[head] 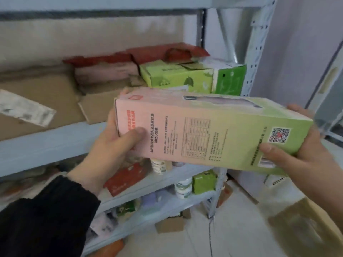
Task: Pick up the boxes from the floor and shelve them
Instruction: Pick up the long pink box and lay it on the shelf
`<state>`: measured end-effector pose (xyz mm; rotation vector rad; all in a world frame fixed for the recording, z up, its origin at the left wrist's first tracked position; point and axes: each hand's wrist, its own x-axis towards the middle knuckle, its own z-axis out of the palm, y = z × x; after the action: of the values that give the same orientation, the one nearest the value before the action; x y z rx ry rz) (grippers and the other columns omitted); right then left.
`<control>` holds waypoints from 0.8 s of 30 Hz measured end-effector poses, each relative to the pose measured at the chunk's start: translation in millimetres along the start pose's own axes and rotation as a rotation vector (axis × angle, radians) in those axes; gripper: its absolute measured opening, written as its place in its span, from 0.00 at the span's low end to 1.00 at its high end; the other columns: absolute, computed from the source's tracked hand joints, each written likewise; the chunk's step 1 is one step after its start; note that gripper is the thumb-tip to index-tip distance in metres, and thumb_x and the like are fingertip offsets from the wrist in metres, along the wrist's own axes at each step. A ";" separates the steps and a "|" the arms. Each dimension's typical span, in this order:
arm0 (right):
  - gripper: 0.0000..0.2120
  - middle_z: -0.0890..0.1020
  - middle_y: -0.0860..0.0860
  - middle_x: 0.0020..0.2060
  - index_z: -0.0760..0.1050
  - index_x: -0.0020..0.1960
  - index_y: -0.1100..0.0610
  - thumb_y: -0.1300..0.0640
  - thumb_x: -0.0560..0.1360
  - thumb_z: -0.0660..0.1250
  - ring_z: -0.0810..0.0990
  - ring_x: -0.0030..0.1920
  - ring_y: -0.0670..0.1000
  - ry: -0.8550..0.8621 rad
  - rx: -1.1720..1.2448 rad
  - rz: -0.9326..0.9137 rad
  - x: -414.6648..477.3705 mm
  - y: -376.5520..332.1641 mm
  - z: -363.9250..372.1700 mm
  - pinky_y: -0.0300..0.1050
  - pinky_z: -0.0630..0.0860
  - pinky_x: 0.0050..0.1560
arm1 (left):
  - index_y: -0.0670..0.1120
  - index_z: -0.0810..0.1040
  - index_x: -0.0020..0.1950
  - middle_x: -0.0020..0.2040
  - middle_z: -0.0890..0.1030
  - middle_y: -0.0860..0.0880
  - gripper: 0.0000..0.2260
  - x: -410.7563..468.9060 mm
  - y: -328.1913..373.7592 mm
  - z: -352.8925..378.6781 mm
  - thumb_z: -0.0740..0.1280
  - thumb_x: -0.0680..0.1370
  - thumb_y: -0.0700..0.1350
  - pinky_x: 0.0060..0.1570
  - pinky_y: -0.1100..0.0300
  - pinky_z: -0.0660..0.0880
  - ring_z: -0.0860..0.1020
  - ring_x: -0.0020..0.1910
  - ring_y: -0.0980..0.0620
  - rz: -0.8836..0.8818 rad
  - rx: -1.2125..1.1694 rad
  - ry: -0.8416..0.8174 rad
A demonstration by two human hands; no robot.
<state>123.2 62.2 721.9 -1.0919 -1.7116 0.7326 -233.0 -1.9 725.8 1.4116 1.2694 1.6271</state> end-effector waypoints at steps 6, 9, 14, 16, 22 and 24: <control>0.46 0.81 0.36 0.62 0.60 0.76 0.33 0.39 0.65 0.81 0.80 0.66 0.52 -0.406 0.021 -0.117 42.2 63.9 36.2 0.44 0.81 0.57 | 0.78 0.57 0.69 0.63 0.83 0.51 0.39 -81.0 39.9 -62.5 0.77 0.70 0.52 0.50 0.50 0.83 0.82 0.61 0.49 -0.020 0.048 0.214; 0.47 0.81 0.37 0.62 0.52 0.75 0.26 0.37 0.65 0.77 0.81 0.60 0.44 -0.425 0.035 -0.231 25.5 -33.7 91.5 0.53 0.79 0.55 | 0.80 0.58 0.67 0.59 0.85 0.52 0.40 -123.9 48.0 -85.4 0.77 0.71 0.49 0.45 0.56 0.83 0.84 0.57 0.51 -0.024 0.097 0.389; 0.39 0.78 0.32 0.59 0.50 0.64 0.16 0.30 0.64 0.72 0.78 0.54 0.33 -0.551 0.053 -0.328 16.3 -94.3 161.5 0.28 0.75 0.45 | 0.79 0.59 0.67 0.55 0.85 0.55 0.42 -173.1 53.6 -139.3 0.79 0.61 0.61 0.43 0.56 0.83 0.84 0.53 0.55 -0.045 0.119 0.560; 0.39 0.76 0.36 0.63 0.49 0.64 0.16 0.33 0.66 0.73 0.76 0.57 0.32 -0.590 0.094 -0.375 12.1 -109.9 192.5 0.25 0.73 0.46 | 0.82 0.61 0.66 0.57 0.85 0.55 0.45 -184.4 54.3 -169.7 0.80 0.54 0.69 0.48 0.49 0.83 0.84 0.54 0.55 -0.040 0.131 0.605; 0.39 0.75 0.38 0.64 0.51 0.67 0.18 0.35 0.66 0.73 0.75 0.63 0.38 -0.557 0.103 -0.429 2.2 -148.0 267.9 0.34 0.73 0.57 | 0.81 0.58 0.69 0.59 0.83 0.55 0.45 -192.4 54.7 -244.5 0.79 0.58 0.67 0.52 0.47 0.81 0.83 0.57 0.54 -0.044 0.118 0.591; 0.39 0.77 0.35 0.61 0.53 0.65 0.18 0.39 0.67 0.75 0.77 0.61 0.37 -0.529 0.136 -0.420 0.6 -156.9 278.7 0.29 0.73 0.53 | 0.83 0.55 0.66 0.59 0.83 0.57 0.43 -188.5 54.7 -259.3 0.78 0.61 0.66 0.49 0.51 0.83 0.82 0.57 0.57 -0.034 0.132 0.576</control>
<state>-188.8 -2.9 749.2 -0.4308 -2.2035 0.8961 -433.6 -257.8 719.3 1.0111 1.7318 2.0398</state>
